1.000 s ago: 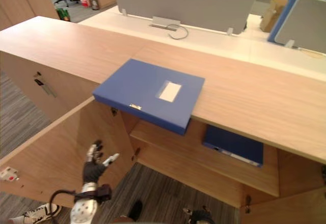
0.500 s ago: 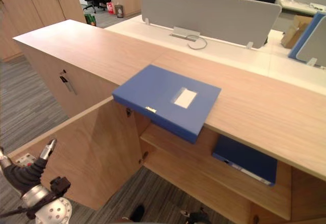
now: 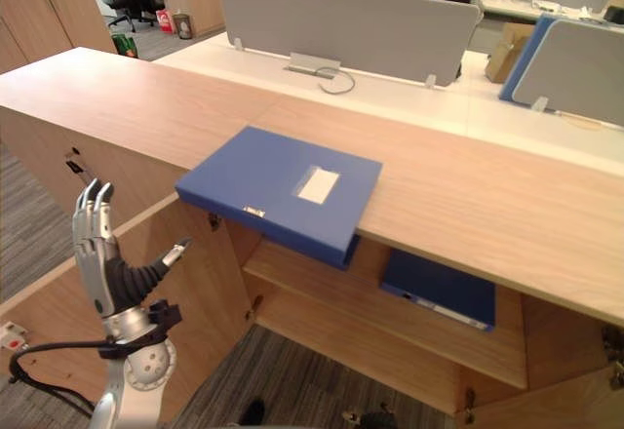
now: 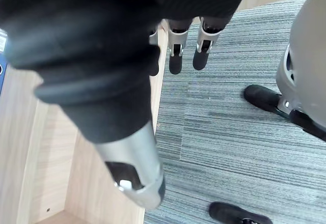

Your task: Walk over to the cabinet, pick up the folder, carry it to the office cabinet, place the folder inside the office cabinet, then close the office cabinet door

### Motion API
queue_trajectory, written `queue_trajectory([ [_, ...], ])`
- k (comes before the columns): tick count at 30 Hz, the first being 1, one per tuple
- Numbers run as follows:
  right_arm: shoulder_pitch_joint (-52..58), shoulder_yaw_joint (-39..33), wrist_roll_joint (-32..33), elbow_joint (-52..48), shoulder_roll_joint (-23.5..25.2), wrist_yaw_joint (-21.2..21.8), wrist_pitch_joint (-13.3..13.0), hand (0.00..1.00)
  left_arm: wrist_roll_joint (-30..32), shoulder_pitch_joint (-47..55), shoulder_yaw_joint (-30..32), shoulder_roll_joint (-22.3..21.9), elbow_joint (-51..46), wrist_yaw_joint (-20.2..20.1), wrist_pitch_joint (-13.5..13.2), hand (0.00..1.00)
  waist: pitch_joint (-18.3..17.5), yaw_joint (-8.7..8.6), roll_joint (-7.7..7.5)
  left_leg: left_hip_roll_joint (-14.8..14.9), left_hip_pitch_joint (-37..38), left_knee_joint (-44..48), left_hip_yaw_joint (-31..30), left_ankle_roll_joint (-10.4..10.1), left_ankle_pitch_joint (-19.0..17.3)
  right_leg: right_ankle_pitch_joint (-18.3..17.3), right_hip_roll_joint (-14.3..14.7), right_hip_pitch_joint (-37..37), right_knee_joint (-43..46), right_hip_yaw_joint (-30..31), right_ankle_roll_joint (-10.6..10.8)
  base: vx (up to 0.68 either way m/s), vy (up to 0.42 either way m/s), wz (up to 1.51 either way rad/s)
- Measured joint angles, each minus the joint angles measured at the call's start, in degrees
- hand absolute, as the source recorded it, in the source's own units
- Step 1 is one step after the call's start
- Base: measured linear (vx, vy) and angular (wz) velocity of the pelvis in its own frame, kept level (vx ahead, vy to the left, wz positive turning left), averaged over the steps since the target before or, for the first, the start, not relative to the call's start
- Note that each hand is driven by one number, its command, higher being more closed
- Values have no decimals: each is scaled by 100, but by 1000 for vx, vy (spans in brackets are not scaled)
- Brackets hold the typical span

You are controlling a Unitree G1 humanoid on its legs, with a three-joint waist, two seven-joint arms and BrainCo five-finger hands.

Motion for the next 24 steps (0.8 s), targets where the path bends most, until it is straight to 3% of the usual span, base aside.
queue_trajectory([
  [10, -28, -223, -208, 12, -41, 141, 1, 0, 379, -325, 8, 528, 587, -413, -9, 0, -58, -53, 81, 11, 87, -3, 131, 18, -12, -71, -79, -87, 191, 170, -6, -10, 9, -7],
  [24, -82, -434, -458, -15, -105, 220, 10, 0, 804, -999, -265, 1336, 1848, -828, -75, 0, -82, -277, 100, 34, 119, -3, 293, 34, -2, -131, -157, -260, 409, 366, -46, -3, 3, -6],
])
